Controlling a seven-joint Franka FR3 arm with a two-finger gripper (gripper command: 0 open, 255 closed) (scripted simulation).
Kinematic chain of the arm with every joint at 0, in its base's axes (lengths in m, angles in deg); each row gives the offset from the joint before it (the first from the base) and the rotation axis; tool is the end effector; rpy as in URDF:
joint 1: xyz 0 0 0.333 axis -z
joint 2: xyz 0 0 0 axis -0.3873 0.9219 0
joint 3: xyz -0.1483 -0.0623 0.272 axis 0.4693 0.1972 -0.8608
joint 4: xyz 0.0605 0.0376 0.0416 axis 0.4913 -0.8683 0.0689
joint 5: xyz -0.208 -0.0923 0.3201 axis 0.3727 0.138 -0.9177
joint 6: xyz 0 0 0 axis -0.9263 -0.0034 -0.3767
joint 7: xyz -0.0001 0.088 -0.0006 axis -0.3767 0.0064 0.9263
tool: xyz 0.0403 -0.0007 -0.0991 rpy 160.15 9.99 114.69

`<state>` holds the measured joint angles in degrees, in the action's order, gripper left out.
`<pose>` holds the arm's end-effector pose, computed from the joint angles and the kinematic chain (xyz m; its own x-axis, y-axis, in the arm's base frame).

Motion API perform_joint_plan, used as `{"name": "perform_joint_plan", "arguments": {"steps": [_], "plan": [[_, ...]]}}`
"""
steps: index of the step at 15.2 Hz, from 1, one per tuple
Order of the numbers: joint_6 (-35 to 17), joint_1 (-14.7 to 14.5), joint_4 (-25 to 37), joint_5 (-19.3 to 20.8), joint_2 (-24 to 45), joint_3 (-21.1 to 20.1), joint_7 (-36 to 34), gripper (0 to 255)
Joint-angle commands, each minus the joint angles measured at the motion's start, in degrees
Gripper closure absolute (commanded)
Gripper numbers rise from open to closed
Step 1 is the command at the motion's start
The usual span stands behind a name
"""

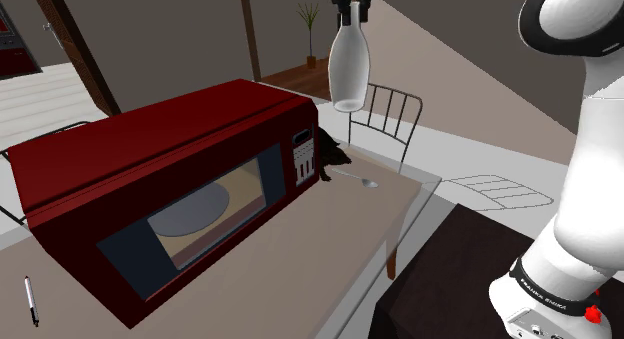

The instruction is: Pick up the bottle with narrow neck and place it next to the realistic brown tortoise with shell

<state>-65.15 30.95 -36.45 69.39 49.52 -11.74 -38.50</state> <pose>0.5550 0.0365 0.7461 0.9918 -0.0985 -0.0815 -0.0963 -0.9949 0.0314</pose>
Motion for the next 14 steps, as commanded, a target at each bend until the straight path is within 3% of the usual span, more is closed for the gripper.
{"name": "perform_joint_plan", "arguments": {"steps": [1, 6, 14], "plan": [[-0.8, 1.7, -2.0, -0.5, -1.3, 0.4, 1.8, 255], [-8.6, 4.4, -15.9, -3.0, -7.6, 0.7, 2.4, 255], [-17.6, 6.0, -30.1, -5.0, -13.1, 1.3, 3.2, 255]]}}
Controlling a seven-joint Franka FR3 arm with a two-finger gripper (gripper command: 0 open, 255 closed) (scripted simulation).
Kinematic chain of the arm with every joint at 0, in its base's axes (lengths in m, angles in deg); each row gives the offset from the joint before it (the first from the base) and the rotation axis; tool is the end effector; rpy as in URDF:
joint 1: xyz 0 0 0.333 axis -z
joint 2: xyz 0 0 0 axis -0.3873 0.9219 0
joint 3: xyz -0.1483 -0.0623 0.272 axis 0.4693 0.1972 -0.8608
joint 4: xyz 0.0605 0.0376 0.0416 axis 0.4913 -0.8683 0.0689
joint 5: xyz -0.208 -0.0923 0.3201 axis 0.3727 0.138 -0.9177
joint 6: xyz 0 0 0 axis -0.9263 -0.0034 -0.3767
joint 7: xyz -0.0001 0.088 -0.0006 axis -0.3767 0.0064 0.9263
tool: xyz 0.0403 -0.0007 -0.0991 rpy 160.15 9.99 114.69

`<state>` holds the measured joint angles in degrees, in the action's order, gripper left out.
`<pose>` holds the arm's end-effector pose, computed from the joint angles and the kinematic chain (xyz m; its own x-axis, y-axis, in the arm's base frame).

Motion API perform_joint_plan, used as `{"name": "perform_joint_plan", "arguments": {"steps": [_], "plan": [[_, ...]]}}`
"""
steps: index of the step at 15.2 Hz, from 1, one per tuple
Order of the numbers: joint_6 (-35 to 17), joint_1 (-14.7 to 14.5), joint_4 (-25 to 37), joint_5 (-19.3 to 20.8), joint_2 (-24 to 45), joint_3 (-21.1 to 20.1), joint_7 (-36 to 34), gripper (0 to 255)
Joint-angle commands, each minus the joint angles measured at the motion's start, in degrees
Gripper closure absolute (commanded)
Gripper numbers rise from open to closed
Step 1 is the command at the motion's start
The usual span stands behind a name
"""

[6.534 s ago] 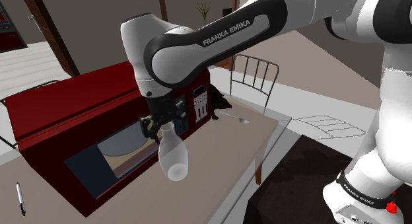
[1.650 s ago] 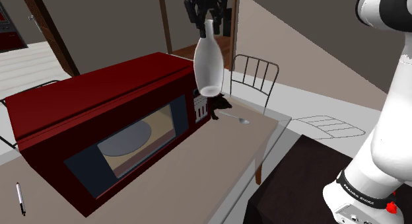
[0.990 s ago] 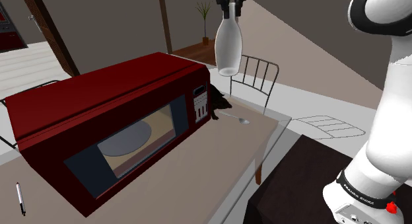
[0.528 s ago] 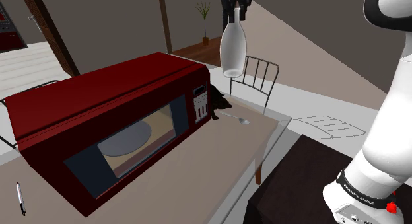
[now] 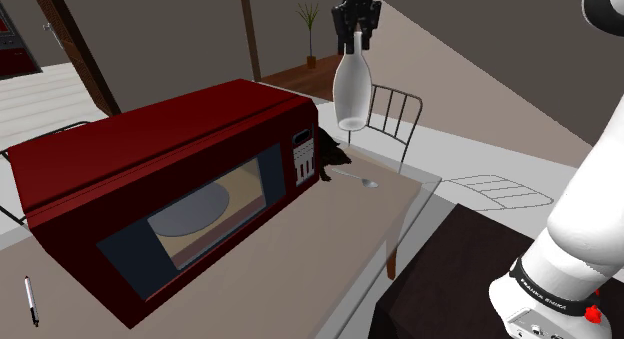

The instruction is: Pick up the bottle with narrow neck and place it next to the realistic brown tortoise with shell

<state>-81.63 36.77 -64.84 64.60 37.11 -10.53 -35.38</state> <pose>0.5536 0.0214 0.6825 0.9918 -0.0972 -0.0826 -0.0949 -0.9950 0.0317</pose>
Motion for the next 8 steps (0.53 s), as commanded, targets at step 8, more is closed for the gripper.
{"name": "perform_joint_plan", "arguments": {"steps": [8], "plan": [[-8.5, 0.8, -12.1, -1.2, -3.9, 0.4, 0.6, 255]]}}
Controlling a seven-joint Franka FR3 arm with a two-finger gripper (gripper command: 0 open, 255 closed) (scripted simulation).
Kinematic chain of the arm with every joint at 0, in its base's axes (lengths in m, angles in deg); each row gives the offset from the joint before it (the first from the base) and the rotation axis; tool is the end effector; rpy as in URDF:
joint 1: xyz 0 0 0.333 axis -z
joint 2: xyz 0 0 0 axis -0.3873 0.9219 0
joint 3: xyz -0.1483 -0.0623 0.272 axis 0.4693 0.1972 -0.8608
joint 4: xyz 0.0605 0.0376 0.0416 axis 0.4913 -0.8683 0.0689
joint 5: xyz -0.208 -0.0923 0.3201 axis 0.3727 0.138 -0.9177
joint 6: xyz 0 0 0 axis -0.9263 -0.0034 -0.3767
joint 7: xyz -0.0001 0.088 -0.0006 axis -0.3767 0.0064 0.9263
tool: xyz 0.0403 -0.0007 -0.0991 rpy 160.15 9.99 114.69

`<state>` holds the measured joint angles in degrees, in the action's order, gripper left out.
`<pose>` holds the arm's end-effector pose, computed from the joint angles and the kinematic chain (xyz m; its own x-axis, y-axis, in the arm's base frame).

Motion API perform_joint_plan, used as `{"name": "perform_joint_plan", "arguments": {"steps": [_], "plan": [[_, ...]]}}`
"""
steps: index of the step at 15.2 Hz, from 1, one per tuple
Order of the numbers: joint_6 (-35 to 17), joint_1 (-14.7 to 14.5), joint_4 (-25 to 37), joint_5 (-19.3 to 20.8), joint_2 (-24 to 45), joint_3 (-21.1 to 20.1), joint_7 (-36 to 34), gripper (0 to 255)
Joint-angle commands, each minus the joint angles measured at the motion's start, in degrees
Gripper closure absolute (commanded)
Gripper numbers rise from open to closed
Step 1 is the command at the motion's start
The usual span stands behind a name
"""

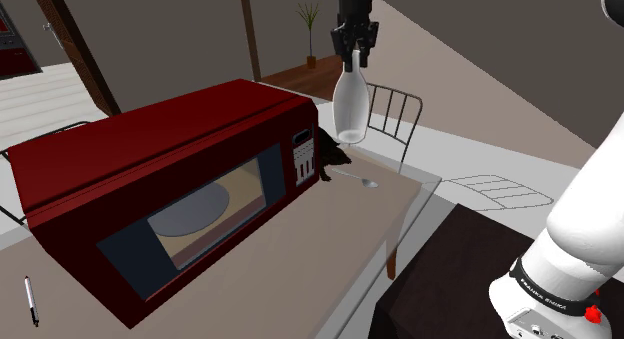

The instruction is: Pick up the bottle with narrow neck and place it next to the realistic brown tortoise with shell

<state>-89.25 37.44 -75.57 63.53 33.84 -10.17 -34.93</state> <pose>0.5546 0.0221 0.6395 0.9918 -0.0973 -0.0828 -0.0950 -0.9950 0.0316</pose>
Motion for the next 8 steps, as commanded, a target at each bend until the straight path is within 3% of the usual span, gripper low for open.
{"name": "perform_joint_plan", "arguments": {"steps": [1, 8], "plan": [[-1.8, 0.2, -2.5, -0.3, -0.9, 0.1, 0.2, 255], [-7.6, 0.4, -9.9, -0.7, -2.4, 0.3, 0.4, 255]]}}
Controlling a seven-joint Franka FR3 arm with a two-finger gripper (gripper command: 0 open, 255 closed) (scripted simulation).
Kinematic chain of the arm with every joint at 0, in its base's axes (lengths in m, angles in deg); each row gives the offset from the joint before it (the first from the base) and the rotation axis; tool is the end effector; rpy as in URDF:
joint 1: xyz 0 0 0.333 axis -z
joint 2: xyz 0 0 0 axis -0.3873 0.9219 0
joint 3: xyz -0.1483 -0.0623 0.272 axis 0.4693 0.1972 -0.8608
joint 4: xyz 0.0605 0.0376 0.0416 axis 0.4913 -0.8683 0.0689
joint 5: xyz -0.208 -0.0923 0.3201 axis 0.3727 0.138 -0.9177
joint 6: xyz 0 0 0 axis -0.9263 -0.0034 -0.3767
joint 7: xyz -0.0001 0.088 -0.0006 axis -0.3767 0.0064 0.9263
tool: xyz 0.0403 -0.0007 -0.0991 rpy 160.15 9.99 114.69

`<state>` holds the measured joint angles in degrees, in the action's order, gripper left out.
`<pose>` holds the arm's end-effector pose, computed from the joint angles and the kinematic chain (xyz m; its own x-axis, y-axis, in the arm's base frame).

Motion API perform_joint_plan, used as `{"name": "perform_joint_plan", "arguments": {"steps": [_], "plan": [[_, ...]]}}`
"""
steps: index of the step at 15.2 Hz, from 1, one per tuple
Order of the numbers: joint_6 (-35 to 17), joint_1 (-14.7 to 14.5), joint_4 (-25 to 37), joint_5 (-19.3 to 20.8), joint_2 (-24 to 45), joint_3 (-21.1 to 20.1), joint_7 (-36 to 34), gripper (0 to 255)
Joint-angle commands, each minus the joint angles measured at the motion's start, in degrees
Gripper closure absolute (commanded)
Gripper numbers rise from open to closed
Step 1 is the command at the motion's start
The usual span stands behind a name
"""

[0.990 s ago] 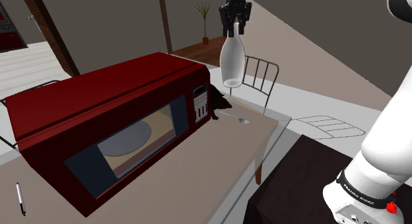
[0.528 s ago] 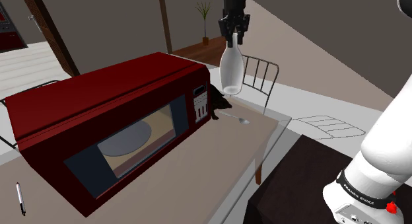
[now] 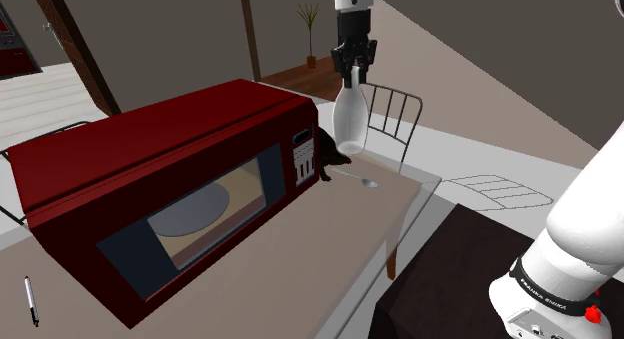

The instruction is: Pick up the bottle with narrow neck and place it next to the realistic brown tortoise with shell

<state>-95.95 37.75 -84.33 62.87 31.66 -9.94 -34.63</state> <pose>0.5534 0.0225 0.5983 0.9918 -0.0973 -0.0827 -0.0950 -0.9950 0.0315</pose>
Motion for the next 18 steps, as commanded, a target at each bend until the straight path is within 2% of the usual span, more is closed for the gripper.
{"name": "perform_joint_plan", "arguments": {"steps": [1, 18], "plan": [[-1.7, 0.1, -2.1, -0.1, -0.4, 0.1, 0.1, 255], [-14.9, 0.2, -15.6, -0.2, -0.8, 0.1, 0.0, 255]]}}
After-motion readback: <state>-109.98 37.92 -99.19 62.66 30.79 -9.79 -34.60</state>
